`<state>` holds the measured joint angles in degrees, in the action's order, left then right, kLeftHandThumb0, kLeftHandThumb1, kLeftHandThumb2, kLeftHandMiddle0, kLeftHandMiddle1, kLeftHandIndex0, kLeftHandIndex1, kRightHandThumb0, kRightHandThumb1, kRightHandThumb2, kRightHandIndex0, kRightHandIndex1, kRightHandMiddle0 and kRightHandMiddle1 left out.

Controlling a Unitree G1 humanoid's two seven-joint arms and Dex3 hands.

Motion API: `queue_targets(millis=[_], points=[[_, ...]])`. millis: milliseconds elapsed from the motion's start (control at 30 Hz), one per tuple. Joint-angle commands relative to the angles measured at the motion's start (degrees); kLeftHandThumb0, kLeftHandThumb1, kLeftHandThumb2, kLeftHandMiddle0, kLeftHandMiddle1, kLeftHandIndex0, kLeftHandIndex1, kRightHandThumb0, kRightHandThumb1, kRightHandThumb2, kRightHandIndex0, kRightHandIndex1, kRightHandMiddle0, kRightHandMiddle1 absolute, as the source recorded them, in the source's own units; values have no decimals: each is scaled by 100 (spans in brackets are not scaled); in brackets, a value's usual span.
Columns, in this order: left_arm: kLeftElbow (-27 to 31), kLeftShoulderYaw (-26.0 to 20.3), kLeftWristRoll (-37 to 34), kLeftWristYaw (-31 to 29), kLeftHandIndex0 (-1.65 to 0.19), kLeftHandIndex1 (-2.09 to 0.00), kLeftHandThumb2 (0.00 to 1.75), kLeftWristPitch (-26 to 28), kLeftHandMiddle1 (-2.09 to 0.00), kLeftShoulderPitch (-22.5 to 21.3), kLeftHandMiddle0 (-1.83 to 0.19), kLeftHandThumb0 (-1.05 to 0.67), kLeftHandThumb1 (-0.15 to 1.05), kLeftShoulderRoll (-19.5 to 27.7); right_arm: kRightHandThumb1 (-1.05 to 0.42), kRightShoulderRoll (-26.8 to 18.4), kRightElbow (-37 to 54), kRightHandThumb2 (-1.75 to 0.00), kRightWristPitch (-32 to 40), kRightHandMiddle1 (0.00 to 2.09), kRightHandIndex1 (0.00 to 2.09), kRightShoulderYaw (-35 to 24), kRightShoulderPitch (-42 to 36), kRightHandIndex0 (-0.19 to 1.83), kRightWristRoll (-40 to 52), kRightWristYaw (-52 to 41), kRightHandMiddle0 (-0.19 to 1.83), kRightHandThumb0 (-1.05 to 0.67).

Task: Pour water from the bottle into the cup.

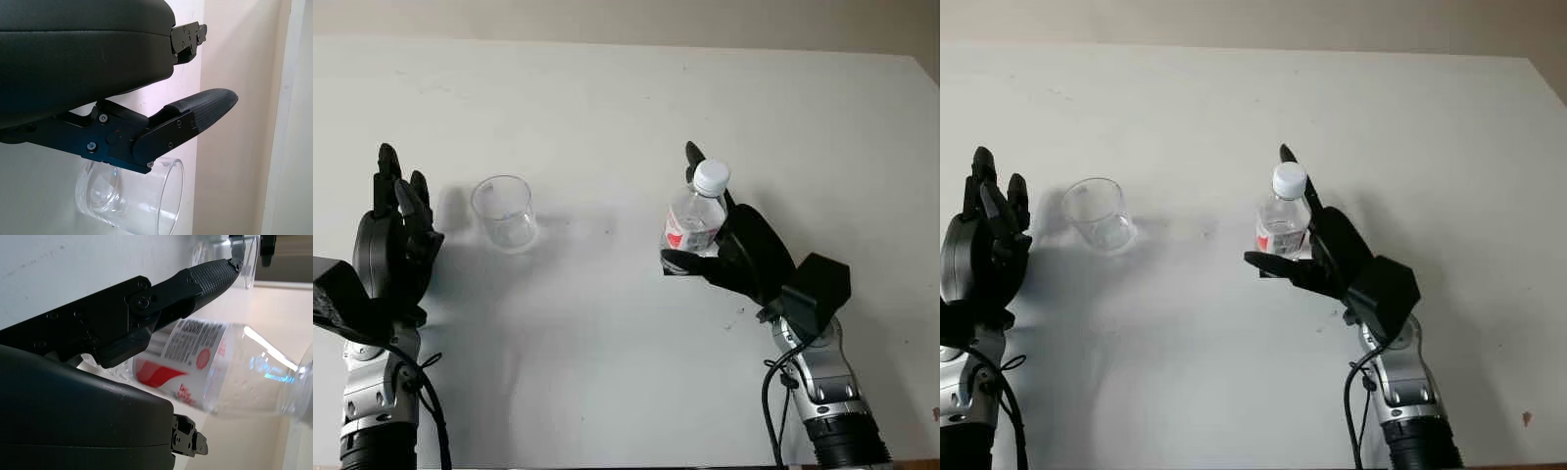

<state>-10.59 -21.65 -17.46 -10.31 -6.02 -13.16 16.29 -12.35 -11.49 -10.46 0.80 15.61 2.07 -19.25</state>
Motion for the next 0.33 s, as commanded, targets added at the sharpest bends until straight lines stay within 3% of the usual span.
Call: queue_targets(millis=[0,300], points=[[1,-55,-36,-29,19,-2,88,-58,-6,-4,11,-64,105,48,-96,17,-77,-6,-53,0,0,-89,33,-19,42,74,-19,-98],[24,-27,13,25,18,-3,87,-33,-6,7,10,-65,105,51,-95,236,-15,-5,-110,0,0,-282,-22,-19,219,482,-19,-96]])
